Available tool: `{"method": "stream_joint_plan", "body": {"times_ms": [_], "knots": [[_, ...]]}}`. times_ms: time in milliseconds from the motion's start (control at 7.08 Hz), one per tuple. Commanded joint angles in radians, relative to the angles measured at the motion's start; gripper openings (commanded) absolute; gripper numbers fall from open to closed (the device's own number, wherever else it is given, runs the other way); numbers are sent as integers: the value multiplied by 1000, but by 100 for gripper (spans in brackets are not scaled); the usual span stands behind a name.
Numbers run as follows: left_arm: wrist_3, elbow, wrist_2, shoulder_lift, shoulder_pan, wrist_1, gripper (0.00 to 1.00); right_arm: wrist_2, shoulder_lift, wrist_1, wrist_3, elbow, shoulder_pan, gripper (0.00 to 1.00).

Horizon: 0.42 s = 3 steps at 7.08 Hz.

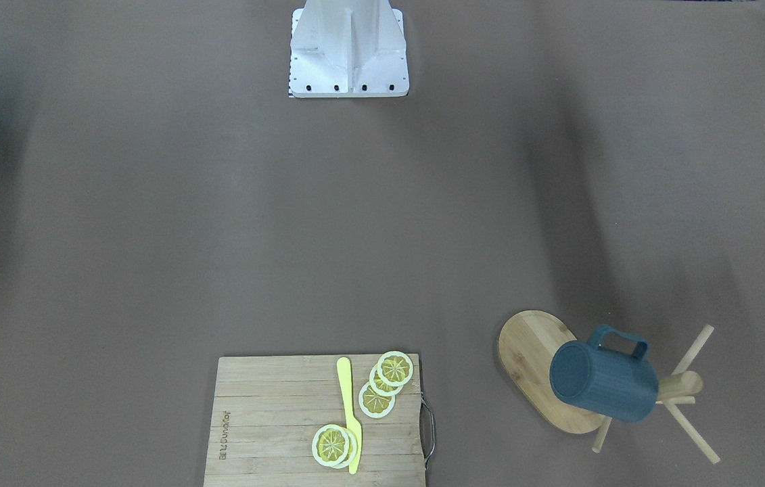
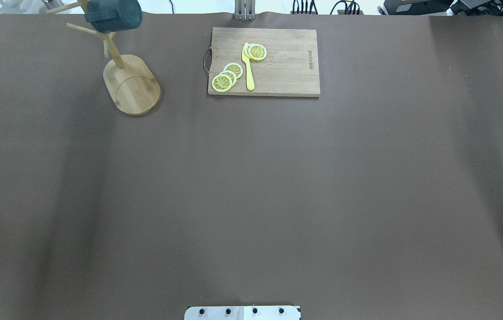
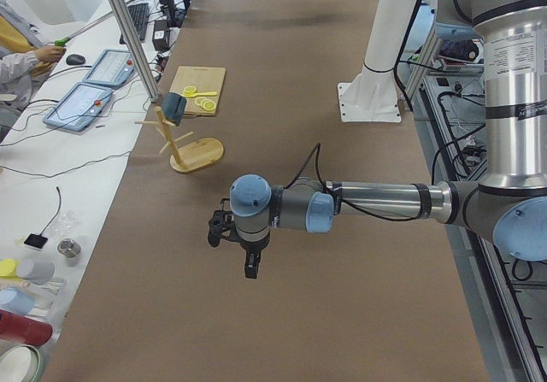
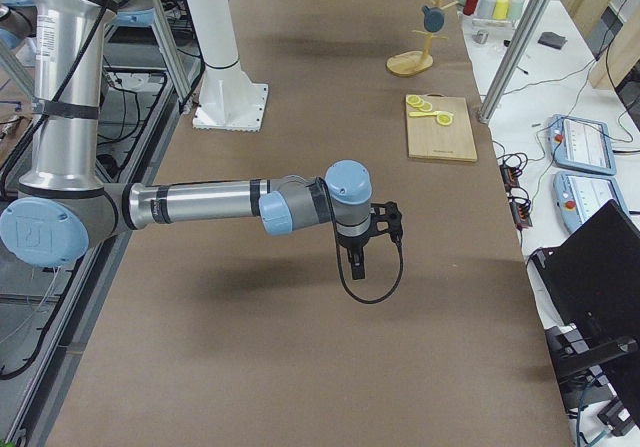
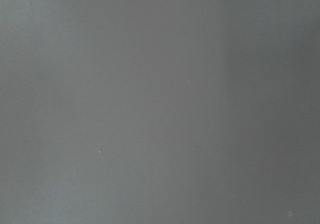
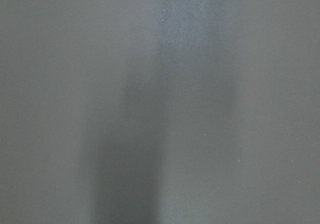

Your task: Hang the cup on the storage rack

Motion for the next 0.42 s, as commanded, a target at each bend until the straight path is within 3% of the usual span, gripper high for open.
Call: {"method": "stream_joint_plan", "body": {"times_ms": [0,283], "knots": [[0,-3,0,0,0,-2,98,1,0,-1,0,0,0,100],[2,-4,0,-2,0,-3,98,1,0,-1,0,0,0,100]]}}
